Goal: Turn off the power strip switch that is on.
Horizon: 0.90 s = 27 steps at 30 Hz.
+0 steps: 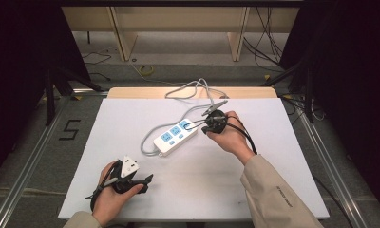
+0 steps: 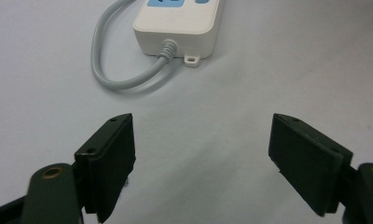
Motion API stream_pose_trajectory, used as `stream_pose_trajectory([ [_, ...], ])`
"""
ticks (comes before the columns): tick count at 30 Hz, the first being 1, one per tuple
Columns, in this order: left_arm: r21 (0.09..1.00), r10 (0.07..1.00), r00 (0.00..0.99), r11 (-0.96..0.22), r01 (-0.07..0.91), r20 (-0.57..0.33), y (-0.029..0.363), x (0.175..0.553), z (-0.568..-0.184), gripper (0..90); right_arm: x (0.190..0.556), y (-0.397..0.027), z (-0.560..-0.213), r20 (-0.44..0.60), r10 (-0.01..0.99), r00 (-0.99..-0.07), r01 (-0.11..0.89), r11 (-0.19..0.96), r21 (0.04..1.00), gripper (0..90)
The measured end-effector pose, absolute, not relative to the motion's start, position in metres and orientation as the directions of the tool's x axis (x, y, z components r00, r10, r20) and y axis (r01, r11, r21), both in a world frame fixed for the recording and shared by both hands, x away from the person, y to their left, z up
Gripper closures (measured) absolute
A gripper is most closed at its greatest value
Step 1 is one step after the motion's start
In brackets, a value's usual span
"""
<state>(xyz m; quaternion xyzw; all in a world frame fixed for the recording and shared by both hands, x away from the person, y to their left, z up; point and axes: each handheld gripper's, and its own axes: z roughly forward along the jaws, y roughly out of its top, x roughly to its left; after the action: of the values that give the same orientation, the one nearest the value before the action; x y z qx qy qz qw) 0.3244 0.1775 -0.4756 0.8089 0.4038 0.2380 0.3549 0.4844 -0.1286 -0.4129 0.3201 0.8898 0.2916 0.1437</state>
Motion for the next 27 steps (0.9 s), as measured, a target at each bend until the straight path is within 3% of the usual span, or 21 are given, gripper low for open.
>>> stream_pose_trajectory([
  [27,0.767,0.822,0.561,-0.420,0.484,0.096,0.177,0.324,-0.476,22.4,0.498,-0.115,-0.415,-0.062,0.656,-0.752,0.499,0.628,0.598,90.0],
])
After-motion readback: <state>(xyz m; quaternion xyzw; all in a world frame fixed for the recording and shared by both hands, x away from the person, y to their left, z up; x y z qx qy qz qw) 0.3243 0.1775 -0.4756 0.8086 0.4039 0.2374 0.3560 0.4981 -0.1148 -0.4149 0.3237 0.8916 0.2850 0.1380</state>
